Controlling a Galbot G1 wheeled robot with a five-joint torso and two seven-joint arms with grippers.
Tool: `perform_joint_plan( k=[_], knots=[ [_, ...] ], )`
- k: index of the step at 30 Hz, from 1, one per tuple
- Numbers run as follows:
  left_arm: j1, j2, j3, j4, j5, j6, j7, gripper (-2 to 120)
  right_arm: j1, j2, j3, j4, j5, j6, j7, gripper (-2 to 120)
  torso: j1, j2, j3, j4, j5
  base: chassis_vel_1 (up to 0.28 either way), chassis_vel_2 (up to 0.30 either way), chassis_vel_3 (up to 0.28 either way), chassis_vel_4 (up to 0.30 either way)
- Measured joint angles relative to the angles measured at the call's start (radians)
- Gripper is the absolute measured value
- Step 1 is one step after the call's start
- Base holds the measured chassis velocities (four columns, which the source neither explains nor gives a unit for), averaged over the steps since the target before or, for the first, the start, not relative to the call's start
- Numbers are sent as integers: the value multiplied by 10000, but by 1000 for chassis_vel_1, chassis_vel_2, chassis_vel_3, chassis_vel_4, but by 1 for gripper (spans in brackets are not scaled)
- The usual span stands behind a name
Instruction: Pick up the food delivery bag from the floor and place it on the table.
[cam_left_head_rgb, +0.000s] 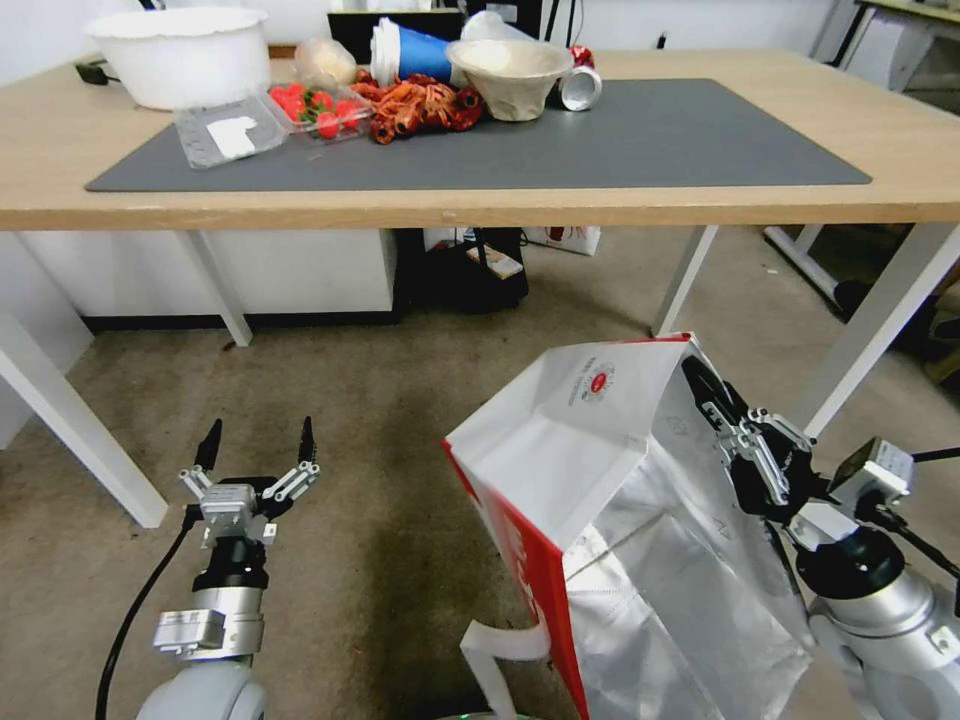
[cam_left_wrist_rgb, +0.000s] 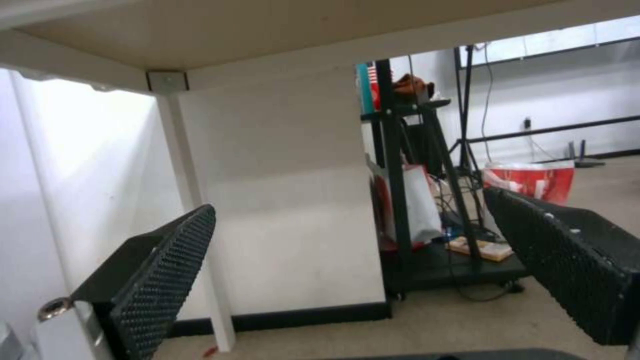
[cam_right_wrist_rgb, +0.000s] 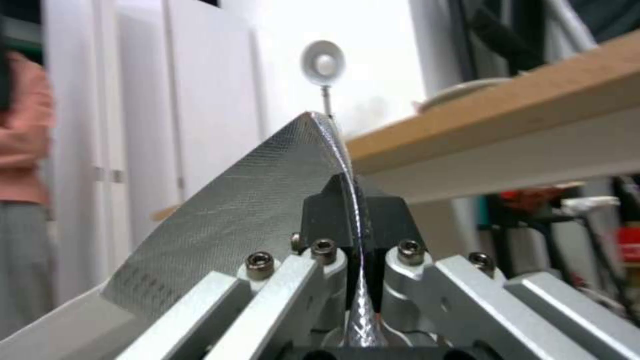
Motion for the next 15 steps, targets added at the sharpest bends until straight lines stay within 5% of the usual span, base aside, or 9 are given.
perform_joint_plan(
  k=[15],
  knots=[
    [59,-18,-43,-135,55,-12,-260,100,143,-404,895,0,1676,-1579,-2022,0,0,0,0,-1,0,0,0,0,0]
  ],
)
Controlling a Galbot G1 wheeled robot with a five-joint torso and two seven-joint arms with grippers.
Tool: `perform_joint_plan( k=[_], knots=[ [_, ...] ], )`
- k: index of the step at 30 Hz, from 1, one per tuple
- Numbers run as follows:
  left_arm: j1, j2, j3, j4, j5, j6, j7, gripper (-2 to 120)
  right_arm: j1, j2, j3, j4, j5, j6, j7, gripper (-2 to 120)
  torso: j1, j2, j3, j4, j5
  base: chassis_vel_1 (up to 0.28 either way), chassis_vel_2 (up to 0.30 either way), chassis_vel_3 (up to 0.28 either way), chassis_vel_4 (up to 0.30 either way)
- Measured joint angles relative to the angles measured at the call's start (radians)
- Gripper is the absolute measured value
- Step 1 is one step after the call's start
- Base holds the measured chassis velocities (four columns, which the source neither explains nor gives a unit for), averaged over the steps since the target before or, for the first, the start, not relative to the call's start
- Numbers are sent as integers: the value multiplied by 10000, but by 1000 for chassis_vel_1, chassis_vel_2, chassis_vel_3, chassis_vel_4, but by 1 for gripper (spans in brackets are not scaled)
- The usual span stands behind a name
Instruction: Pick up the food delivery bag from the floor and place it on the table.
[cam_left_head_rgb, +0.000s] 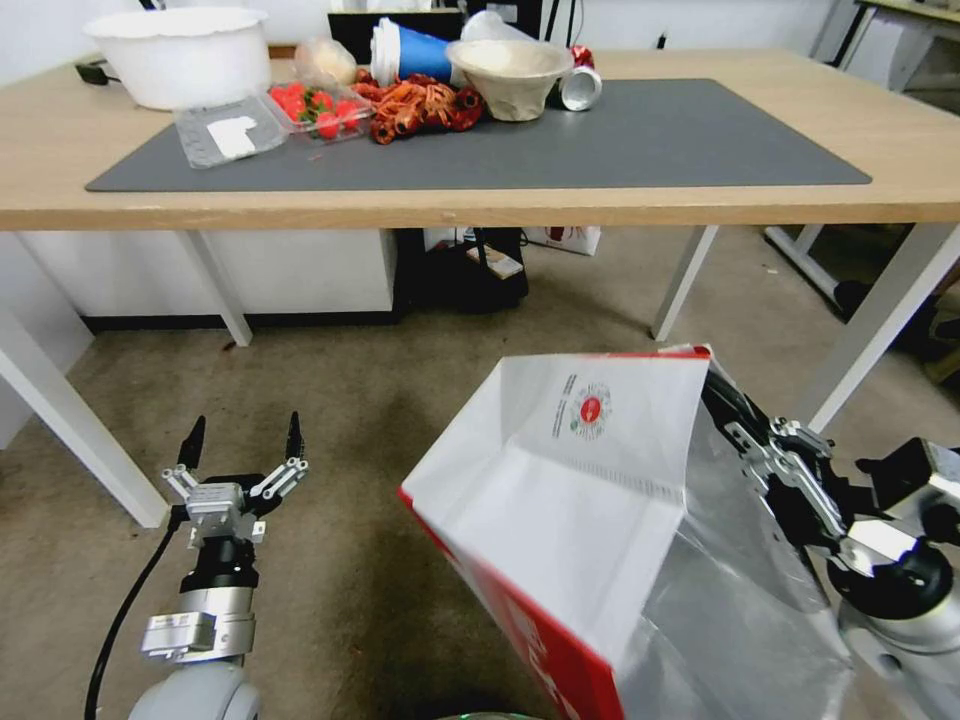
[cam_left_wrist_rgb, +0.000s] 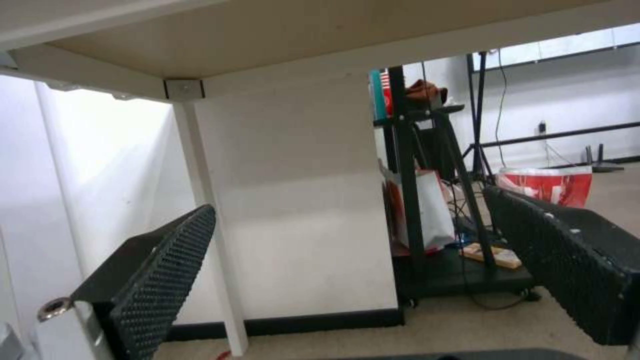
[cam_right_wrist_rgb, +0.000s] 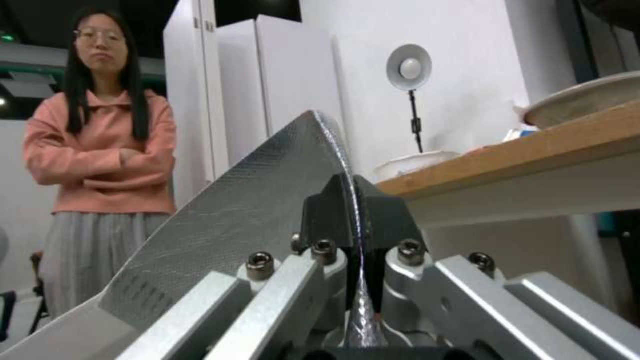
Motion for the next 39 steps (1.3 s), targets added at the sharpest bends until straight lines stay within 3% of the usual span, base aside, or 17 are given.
perform_joint_plan(
  k=[15,39],
  knots=[
    [104,-22,-90,-61,-99,-145,353,100,31,-40,425,-144,285,-527,-957,0,22,145,116,-1,0,0,0,0,0],
    [229,-54,-189,-118,11,-154,375,100,99,13,726,-470,298,-926,-1868,0,112,1163,1046,-1,0,0,0,0,0]
  ],
)
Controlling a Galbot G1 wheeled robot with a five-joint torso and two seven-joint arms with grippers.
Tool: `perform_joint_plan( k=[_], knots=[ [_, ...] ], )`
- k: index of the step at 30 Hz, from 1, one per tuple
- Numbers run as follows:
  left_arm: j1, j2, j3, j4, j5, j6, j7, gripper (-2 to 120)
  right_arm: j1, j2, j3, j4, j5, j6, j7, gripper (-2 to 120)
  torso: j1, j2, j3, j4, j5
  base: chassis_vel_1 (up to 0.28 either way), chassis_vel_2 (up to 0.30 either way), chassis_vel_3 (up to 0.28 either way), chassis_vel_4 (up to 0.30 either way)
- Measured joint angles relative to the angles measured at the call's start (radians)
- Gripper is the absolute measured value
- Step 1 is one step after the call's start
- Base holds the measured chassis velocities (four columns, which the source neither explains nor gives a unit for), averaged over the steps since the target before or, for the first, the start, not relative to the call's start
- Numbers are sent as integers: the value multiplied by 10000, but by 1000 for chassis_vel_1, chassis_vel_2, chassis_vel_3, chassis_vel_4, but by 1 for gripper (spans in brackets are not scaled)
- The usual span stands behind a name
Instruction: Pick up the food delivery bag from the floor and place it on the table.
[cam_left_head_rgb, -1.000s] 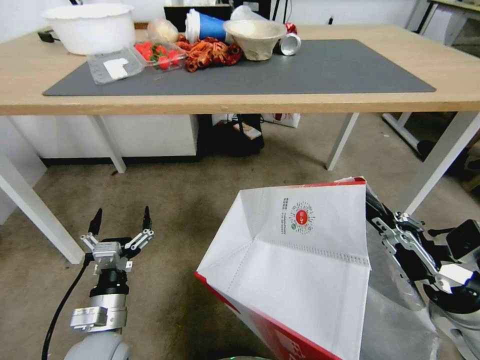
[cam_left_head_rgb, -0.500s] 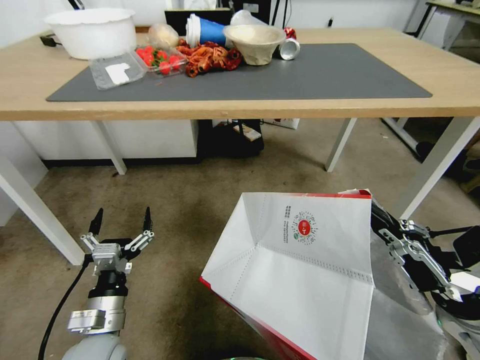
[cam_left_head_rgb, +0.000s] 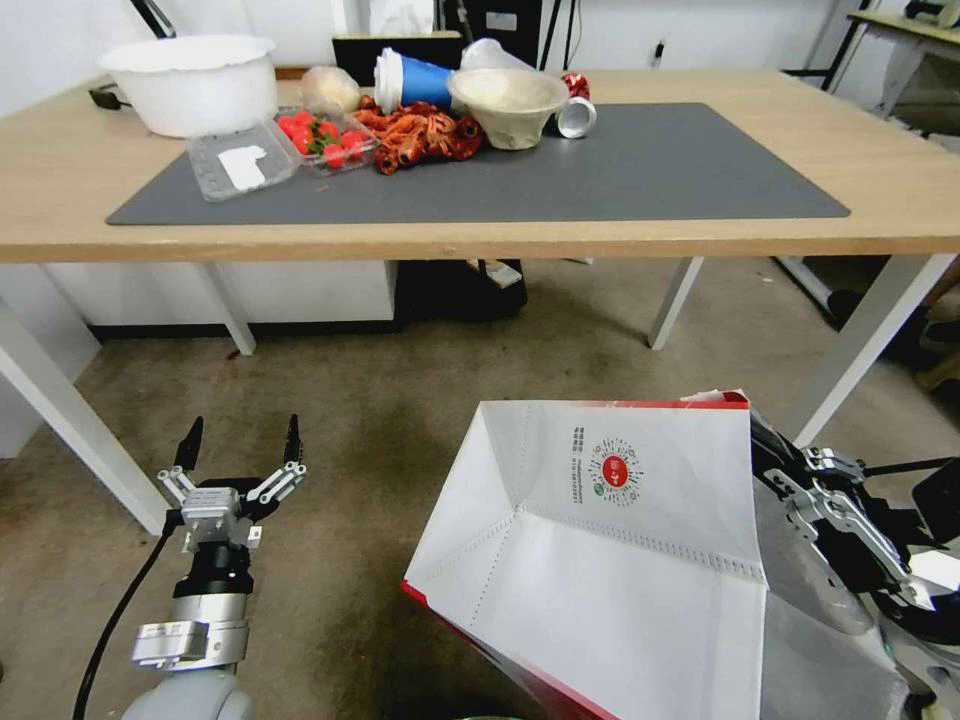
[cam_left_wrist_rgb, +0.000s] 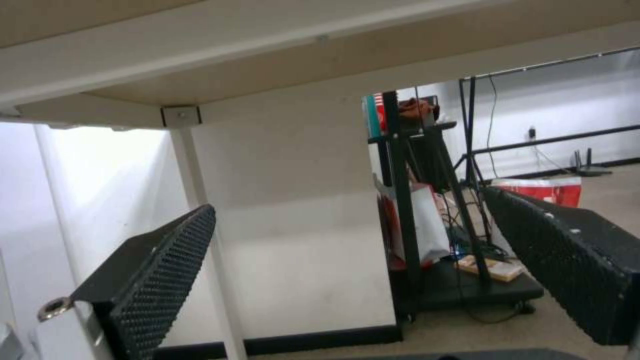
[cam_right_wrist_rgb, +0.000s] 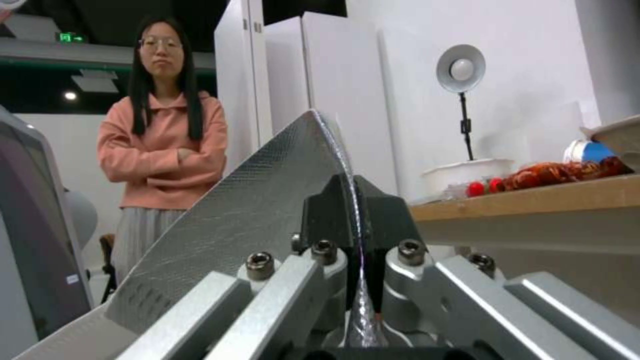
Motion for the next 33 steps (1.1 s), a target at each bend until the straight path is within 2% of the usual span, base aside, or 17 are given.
perform_joint_plan(
  k=[33],
  knots=[
    [257,11,-93,-373,128,110,-17,100,-8,22,163,43,131,14,-92,0,330,1339,1013,1,0,0,0,0,0]
  ],
)
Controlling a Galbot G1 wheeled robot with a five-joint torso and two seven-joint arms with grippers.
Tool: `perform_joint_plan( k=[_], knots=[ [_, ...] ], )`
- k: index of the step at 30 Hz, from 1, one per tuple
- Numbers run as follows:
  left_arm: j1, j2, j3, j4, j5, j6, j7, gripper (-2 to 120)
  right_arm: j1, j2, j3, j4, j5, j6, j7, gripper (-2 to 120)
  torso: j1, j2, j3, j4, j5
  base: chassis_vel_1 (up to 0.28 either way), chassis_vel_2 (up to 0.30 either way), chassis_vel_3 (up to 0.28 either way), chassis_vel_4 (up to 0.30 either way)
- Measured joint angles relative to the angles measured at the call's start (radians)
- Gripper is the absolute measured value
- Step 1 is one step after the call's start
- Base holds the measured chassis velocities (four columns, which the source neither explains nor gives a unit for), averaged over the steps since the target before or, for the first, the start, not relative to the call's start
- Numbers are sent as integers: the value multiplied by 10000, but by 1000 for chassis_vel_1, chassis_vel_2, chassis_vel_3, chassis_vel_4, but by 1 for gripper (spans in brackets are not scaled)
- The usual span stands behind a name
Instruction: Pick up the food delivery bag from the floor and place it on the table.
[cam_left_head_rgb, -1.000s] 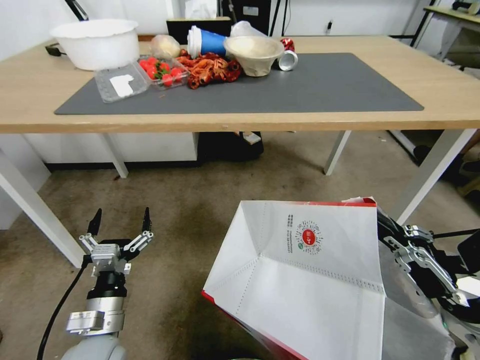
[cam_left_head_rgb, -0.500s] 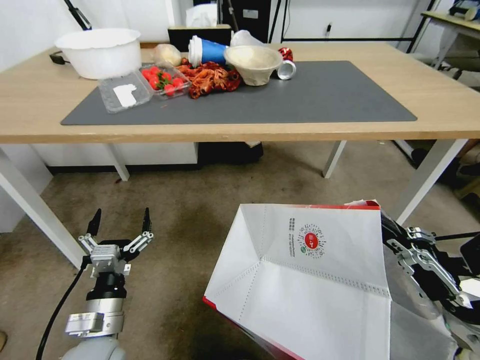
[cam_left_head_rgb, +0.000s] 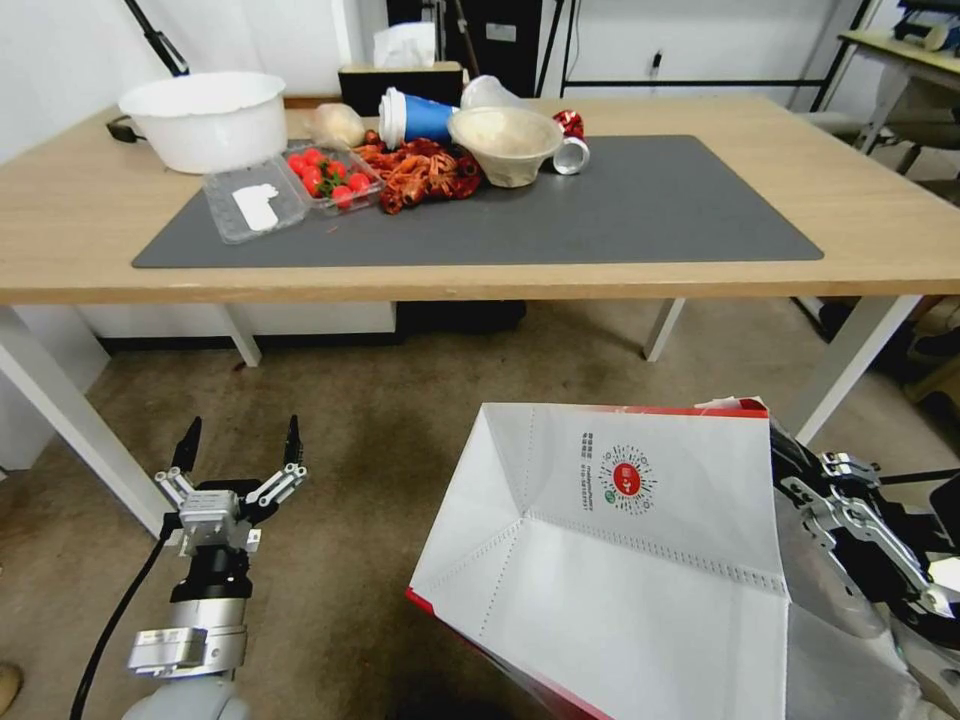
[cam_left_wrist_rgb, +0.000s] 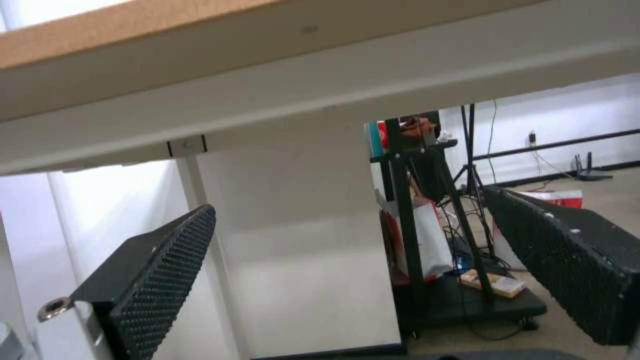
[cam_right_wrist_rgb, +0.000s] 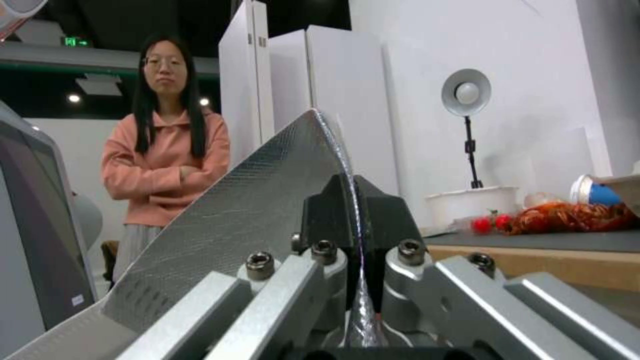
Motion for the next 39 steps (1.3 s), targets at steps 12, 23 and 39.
perform_joint_plan(
  k=[12,23,39],
  knots=[
    [100,19,-70,-123,52,163,51,100,-14,70,-3,8,-21,23,-42,0,120,446,328,0,0,0,0,0,0],
    [122,-1,-36,-118,84,167,23,100,-5,128,-12,-15,-79,58,-109,0,269,898,632,1,1,0,0,0,0],
    [168,-16,-15,-111,105,168,22,100,10,212,-70,-96,-131,64,-259,0,478,1531,1053,0,0,0,0,0,0]
  ],
)
